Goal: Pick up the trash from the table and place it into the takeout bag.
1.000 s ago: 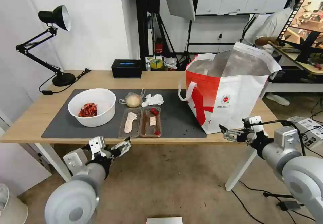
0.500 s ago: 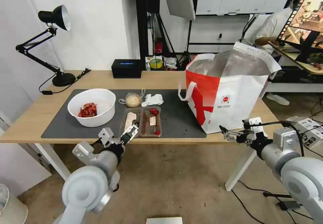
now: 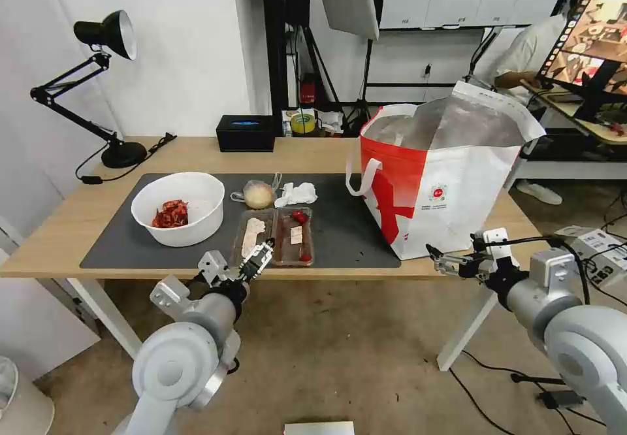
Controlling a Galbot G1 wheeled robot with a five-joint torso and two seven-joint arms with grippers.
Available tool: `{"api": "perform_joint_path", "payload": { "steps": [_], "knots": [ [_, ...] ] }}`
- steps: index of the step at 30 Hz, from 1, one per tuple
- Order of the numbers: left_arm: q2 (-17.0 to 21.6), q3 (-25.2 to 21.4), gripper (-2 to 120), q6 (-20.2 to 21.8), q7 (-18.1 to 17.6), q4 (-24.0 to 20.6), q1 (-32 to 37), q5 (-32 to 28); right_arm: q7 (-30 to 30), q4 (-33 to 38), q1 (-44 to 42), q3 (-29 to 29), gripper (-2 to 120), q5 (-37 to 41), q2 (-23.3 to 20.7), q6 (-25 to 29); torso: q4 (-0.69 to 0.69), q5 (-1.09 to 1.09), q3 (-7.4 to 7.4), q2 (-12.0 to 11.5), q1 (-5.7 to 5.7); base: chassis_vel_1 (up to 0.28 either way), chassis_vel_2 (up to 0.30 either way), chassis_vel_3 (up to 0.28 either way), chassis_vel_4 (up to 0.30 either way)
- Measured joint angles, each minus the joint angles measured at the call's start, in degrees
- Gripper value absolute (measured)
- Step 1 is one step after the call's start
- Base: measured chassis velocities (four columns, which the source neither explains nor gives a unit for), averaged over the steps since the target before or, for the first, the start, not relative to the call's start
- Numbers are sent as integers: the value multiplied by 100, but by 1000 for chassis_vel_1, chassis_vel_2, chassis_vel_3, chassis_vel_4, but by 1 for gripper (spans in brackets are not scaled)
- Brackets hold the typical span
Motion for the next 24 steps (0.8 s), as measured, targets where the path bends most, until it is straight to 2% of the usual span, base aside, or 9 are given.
{"api": "perform_joint_path", "payload": {
  "steps": [11,24],
  "knots": [
    [-7,2,100,24,19,-6,40,-56,11,7,-5,3,100,-16,37,0,0,0,0,0,0,0,0,0,0],
    [-44,81,100,15,34,270,-92,-80,13,-20,4,-13,100,-21,48,0,0,0,0,0,0,0,0,0,0]
  ]
}}
